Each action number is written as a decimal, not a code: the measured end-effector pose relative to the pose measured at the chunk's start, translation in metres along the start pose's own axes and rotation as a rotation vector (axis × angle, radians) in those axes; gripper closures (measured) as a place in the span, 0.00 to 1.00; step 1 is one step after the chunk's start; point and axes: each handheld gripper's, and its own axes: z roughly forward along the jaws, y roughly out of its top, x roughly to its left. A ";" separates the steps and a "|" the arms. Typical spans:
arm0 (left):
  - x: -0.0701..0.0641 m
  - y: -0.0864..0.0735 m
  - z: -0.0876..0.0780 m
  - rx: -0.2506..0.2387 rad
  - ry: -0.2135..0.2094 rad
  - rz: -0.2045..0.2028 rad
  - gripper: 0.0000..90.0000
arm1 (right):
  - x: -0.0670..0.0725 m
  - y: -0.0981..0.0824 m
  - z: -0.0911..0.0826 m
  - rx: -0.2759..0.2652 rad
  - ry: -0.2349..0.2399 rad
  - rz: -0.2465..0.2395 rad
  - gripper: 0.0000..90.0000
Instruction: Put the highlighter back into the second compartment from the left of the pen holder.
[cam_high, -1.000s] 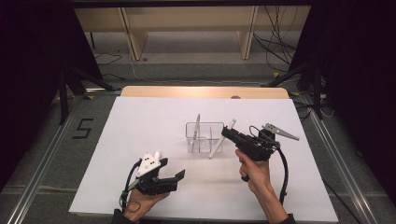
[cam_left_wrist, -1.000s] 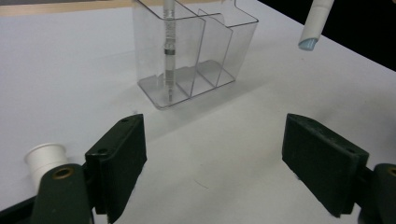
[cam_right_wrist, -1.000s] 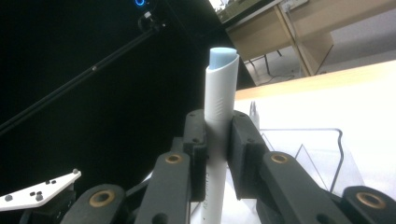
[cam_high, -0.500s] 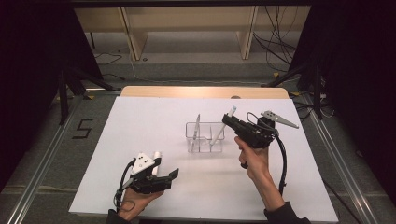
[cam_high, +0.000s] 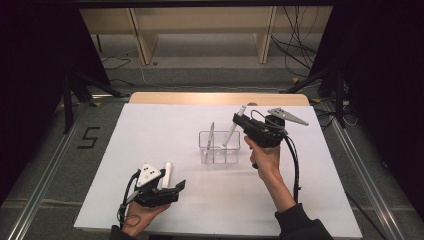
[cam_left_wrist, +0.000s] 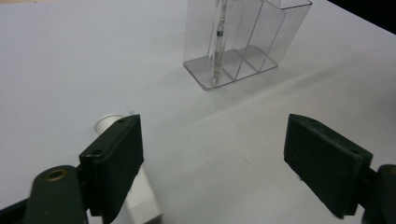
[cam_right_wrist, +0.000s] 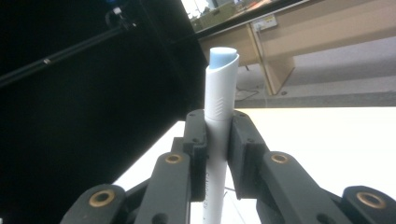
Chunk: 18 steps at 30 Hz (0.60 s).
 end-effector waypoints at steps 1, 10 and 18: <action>0.000 0.000 0.000 0.000 0.000 0.000 0.21 | 0.000 0.000 0.000 0.000 0.000 0.000 0.88; 0.009 -0.002 -0.003 0.004 0.043 -0.024 0.21 | 0.001 -0.001 0.022 0.032 -0.037 -0.045 0.88; 0.011 -0.003 -0.004 0.017 0.053 -0.029 0.20 | 0.000 -0.004 0.034 0.058 -0.058 -0.064 0.88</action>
